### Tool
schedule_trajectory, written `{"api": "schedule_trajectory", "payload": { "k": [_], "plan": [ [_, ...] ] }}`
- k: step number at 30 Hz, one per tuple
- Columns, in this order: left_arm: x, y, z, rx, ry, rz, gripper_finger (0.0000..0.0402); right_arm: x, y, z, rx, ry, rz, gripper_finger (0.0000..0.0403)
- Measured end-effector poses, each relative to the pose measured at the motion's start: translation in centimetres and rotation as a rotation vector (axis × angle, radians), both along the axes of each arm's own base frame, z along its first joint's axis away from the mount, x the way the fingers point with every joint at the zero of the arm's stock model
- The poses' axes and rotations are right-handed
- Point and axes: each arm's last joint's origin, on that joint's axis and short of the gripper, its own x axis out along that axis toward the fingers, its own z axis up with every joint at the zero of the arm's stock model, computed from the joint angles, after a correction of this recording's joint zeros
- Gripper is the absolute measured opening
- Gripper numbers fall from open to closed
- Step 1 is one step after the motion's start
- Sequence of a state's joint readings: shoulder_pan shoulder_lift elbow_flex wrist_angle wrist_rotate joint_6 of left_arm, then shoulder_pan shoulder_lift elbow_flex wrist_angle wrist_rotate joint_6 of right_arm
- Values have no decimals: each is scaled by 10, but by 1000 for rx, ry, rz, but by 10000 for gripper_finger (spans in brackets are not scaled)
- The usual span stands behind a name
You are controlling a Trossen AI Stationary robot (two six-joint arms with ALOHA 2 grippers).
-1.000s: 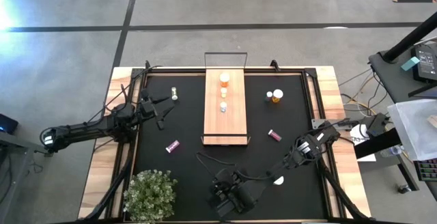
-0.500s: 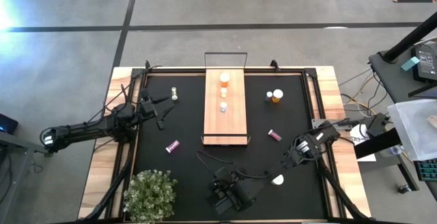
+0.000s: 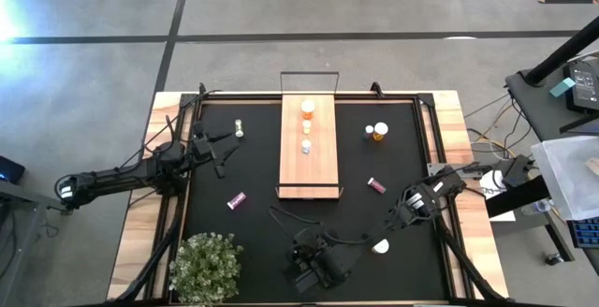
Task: Pick and place medicine bottles onto shelf by color
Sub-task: Put the bottom center pink medicine bottle on the shelf
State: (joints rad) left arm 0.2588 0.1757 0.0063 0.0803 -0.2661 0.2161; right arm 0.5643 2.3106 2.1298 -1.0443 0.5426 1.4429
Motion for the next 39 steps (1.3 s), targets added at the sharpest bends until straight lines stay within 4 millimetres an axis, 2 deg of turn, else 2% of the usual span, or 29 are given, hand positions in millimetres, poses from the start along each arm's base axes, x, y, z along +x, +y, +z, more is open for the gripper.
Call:
{"api": "schedule_trajectory", "payload": {
  "k": [4, 10, 17, 21, 23, 26, 29, 32, 39],
  "plan": [
    [0, 0, 0, 0, 0, 0, 199, -5, 0, 9, 10, -3, -24, 113],
    [0, 0, 0, 0, 0, 0, 199, -23, 4, 30, 27, 6, -81, 111],
    [0, 0, 0, 0, 0, 0, 199, -58, 17, 54, 25, 9, -179, 110],
    [0, 0, 0, 0, 0, 0, 199, -87, 19, 61, -43, 41, -323, 110],
    [0, 0, 0, 0, 0, 0, 199, -96, 22, 63, -23, 20, -389, 110],
    [0, 0, 0, 0, -1, 0, 199, -114, 23, 74, -28, 12, -350, 110],
    [0, 0, 0, 0, 1, -1, 199, -133, 12, 90, -15, -18, -357, 112],
    [0, 0, 0, -1, 5, -1, 199, -156, -13, 103, -30, -12, -370, 113],
    [1, 0, -1, -2, 9, -1, 199, -203, -89, 128, -10, -64, -465, 114]
  ]
}}
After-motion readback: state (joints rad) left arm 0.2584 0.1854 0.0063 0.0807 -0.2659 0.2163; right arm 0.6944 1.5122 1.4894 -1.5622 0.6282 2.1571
